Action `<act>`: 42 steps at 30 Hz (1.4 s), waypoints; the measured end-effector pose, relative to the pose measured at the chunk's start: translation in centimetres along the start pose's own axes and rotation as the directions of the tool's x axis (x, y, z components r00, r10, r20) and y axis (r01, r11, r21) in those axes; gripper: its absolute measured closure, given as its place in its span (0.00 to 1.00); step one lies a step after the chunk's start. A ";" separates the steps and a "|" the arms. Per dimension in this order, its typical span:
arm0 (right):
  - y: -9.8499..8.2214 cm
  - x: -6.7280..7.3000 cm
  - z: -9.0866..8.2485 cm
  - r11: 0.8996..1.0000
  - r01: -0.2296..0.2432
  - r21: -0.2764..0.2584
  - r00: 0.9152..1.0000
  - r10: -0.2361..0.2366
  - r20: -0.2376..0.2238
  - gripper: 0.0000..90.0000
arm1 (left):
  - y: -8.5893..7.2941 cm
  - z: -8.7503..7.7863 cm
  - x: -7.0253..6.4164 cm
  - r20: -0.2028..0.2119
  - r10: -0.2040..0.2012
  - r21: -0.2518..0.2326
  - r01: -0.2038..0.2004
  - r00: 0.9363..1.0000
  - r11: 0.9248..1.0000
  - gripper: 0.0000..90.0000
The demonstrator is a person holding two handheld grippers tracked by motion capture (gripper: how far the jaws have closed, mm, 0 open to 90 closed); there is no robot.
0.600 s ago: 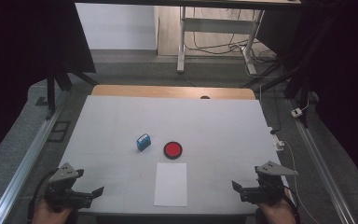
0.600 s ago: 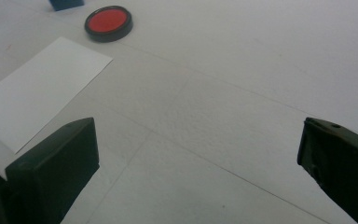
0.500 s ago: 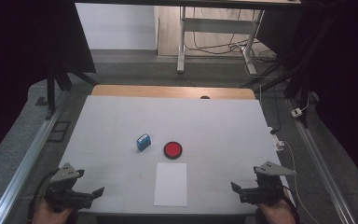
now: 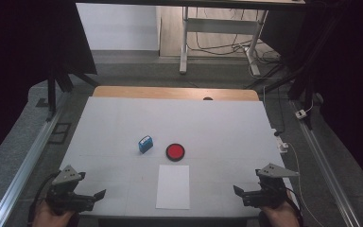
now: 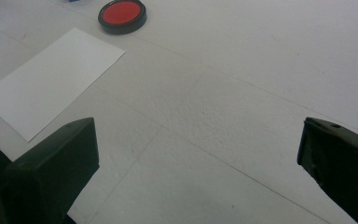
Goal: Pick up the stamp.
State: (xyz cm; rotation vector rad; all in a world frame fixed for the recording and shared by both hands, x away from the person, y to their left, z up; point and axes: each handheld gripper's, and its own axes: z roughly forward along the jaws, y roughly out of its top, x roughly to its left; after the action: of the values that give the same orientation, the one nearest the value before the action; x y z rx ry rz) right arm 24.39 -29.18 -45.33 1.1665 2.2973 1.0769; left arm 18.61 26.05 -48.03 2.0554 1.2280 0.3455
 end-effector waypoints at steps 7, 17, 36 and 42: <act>0.0 0.0 0.0 1.000 0.005 0.003 1.000 -0.005 -0.008 0.00 | 0.1 0.1 0.1 -0.015 -0.020 0.017 0.020 1.000 1.000 0.02; 0.0 0.1 0.1 1.000 0.015 0.004 1.000 -0.015 -0.012 0.00 | 0.2 0.0 -0.1 -0.017 -0.007 0.001 0.007 1.000 1.000 0.00; 0.1 0.1 0.2 1.000 0.027 0.013 1.000 -0.027 -0.011 0.00 | 0.8 0.0 -0.1 0.041 0.016 -0.037 -0.014 0.999 0.999 0.00; 0.1 0.1 0.2 0.999 0.027 0.017 1.000 -0.027 -0.013 0.00 | 1.1 0.2 -0.1 0.075 0.029 -0.052 -0.025 0.997 0.998 0.00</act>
State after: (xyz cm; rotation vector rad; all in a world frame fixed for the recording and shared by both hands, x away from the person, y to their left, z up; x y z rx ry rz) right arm 24.46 -28.97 -45.39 1.1346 2.3296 1.0602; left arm 19.42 25.57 -47.39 2.0246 1.1361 0.3060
